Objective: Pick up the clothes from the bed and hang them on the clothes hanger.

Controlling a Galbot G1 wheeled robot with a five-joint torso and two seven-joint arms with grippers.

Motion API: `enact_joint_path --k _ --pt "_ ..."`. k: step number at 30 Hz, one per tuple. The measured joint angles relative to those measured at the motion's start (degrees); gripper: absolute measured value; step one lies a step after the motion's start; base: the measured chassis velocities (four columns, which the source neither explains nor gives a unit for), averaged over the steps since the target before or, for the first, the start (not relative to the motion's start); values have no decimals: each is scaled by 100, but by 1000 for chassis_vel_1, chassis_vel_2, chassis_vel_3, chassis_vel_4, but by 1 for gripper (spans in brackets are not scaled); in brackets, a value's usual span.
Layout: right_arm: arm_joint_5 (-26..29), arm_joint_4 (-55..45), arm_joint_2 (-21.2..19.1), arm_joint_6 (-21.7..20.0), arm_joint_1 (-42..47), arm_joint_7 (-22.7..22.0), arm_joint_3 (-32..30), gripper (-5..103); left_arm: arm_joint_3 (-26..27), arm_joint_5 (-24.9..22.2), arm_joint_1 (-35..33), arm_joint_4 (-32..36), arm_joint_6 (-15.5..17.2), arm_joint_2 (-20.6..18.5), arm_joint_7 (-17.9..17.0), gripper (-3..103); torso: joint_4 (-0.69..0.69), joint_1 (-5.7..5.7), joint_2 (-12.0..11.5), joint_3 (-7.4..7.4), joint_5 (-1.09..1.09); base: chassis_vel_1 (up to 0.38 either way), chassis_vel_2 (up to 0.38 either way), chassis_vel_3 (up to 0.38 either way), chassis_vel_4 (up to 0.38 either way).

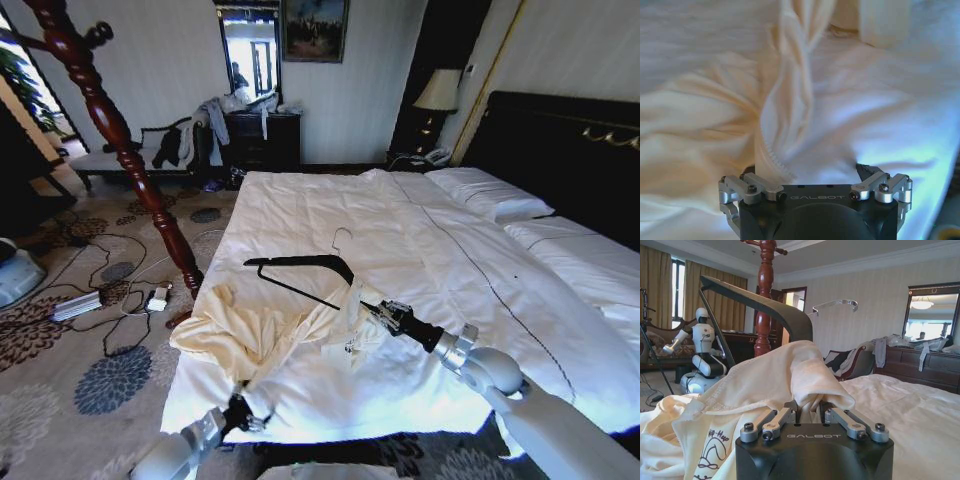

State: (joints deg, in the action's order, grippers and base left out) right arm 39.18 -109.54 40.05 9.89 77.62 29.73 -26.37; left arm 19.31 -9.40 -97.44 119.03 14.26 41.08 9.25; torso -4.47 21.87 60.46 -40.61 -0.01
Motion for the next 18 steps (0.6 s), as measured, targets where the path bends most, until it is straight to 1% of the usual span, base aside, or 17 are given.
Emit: enact_joint_path --k 1,2,3,4,5,6,8,9,10,11,13,14,15,16,17,18 --pt "0 0 11 0 -2 0 4 19 284 297 -81 11 -292 17 50 100 0 0 0 0 1 0 0 0 0" --pt "0 0 13 1 -3 0 5 19 434 497 -125 6 -586 36 200 100 0 0 0 0 1 0 0 0 0" --pt "0 0 13 1 -3 0 5 19 434 497 -125 6 -586 36 200 100 0 0 0 0 1 0 0 0 0" --pt "0 2 13 2 -5 1 5 19 616 725 -178 -9 -1108 60 444 100 1 0 0 0 0 0 0 0 0" --pt "0 4 14 3 -6 1 5 19 724 837 -208 -22 -1429 74 619 100 1 0 0 0 0 0 0 0 0" --pt "0 10 12 10 -6 2 3 19 965 1039 -264 -73 -2151 99 1085 100 1 0 0 0 1 0 0 0 0" --pt "1 11 2 18 -6 4 -3 19 1140 1099 -226 -207 -2752 109 1587 100 2 0 0 0 2 0 0 0 0" --pt "1 11 2 18 -6 4 -3 19 1140 1099 -226 -207 -2752 109 1587 100 2 0 0 0 2 0 0 0 0" --pt "1 11 0 18 -6 6 -3 19 1170 1068 -158 -290 -2978 116 1804 100 3 0 0 0 1 0 0 0 0" --pt "1 9 0 19 -6 7 -3 19 1175 912 28 -466 -3395 149 2283 100 2 0 0 0 0 0 0 0 0" --pt "1 -9 -1 19 -5 7 -4 19 1153 578 278 -724 -3692 220 2982 100 -1 0 0 0 0 0 0 0 0" --pt "2 -23 0 19 4 7 -3 19 1139 366 394 -851 -3732 269 3305 100 0 0 0 0 0 0 0 0 0" --pt "2 -23 0 19 4 7 -3 19 1139 366 394 -851 -3732 269 3305 100 0 0 0 0 0 0 0 0 0" --pt "2 -34 -2 19 13 7 -4 19 1134 189 478 -952 -3738 311 3515 100 0 0 0 0 0 0 0 0 0" --pt "0 -62 -12 19 48 7 -27 19 1144 -234 622 -1166 -3702 397 3903 100 0 0 0 0 -1 0 0 0 0" --pt "-1 -75 -16 19 66 8 -42 19 1179 -427 664 -1269 -3654 437 4043 100 0 0 0 0 -2 0 0 0 0"
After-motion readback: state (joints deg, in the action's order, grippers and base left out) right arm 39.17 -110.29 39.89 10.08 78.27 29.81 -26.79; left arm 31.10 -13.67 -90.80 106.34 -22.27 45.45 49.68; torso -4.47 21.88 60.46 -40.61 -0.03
